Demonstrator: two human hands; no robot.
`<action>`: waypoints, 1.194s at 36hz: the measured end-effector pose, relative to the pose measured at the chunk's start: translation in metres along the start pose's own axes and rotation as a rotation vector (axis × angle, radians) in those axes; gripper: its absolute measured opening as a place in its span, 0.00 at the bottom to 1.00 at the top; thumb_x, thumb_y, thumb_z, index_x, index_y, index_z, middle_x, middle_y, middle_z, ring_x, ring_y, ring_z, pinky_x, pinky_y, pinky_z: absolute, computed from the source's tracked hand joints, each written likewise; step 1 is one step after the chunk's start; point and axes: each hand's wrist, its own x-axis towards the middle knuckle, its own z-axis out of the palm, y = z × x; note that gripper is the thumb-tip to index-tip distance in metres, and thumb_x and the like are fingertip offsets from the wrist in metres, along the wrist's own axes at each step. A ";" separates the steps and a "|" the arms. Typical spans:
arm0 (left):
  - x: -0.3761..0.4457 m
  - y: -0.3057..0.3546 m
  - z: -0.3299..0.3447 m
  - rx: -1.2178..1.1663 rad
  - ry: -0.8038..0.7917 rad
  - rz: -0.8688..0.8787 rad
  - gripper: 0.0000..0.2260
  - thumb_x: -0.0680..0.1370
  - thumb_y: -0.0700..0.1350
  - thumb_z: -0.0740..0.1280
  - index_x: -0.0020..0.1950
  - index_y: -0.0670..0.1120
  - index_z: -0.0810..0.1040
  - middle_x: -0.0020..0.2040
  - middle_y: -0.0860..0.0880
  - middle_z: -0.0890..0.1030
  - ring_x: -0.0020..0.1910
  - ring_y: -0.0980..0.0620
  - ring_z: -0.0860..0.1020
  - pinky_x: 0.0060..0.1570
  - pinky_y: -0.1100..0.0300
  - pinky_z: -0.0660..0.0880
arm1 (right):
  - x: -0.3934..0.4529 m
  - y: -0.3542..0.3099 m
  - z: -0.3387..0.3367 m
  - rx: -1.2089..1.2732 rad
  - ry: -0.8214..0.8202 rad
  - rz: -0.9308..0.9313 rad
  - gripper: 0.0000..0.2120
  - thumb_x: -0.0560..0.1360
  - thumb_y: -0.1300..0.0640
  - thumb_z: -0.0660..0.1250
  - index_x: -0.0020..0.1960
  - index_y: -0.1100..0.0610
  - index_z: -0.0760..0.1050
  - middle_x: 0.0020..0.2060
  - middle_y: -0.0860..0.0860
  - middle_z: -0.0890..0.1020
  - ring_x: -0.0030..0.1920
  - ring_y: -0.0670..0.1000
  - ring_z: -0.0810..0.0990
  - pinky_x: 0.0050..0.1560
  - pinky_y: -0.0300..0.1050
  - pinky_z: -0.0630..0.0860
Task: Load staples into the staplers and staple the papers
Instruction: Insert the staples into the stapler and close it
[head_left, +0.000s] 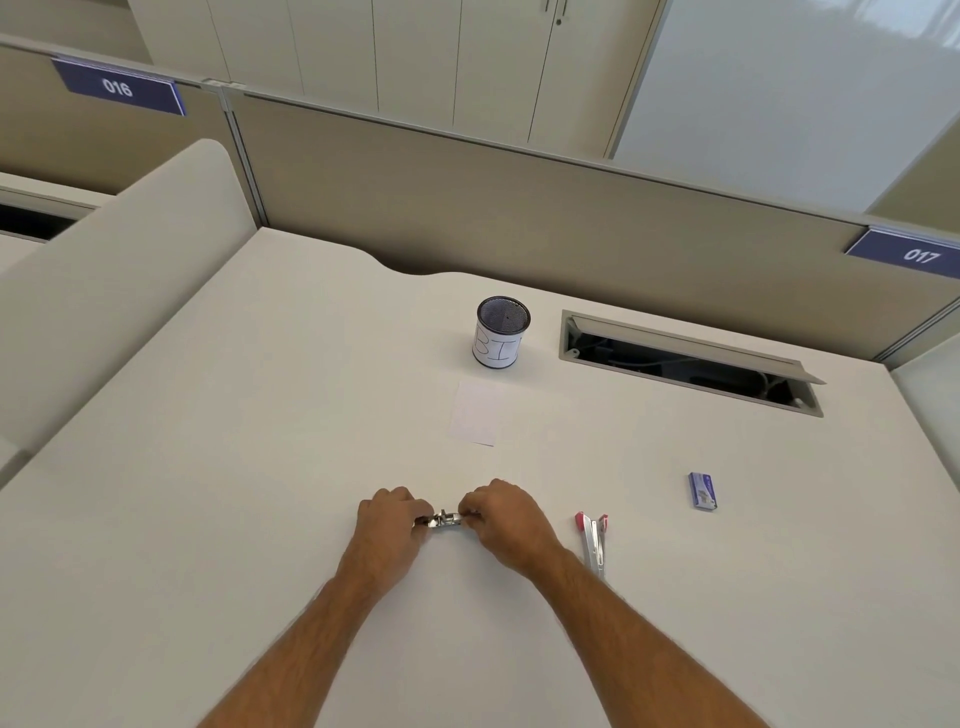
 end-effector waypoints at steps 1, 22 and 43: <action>0.000 0.000 0.000 0.000 -0.001 0.001 0.10 0.80 0.47 0.68 0.59 0.54 0.84 0.54 0.52 0.81 0.58 0.49 0.75 0.57 0.57 0.64 | 0.000 0.000 0.000 0.001 -0.003 0.001 0.11 0.81 0.56 0.63 0.55 0.55 0.83 0.49 0.51 0.86 0.51 0.55 0.77 0.49 0.49 0.71; 0.000 0.000 0.002 0.020 0.001 0.008 0.10 0.79 0.47 0.69 0.58 0.55 0.84 0.53 0.52 0.81 0.57 0.49 0.77 0.60 0.55 0.69 | -0.005 0.005 0.003 0.046 -0.093 -0.055 0.16 0.79 0.54 0.67 0.66 0.46 0.78 0.61 0.48 0.79 0.61 0.53 0.73 0.62 0.52 0.69; -0.002 0.004 -0.001 0.042 0.004 -0.010 0.10 0.80 0.48 0.67 0.60 0.55 0.83 0.53 0.52 0.81 0.57 0.49 0.76 0.57 0.56 0.65 | -0.014 0.019 -0.002 0.065 -0.044 0.027 0.14 0.78 0.47 0.68 0.60 0.51 0.81 0.61 0.47 0.79 0.62 0.53 0.71 0.62 0.52 0.70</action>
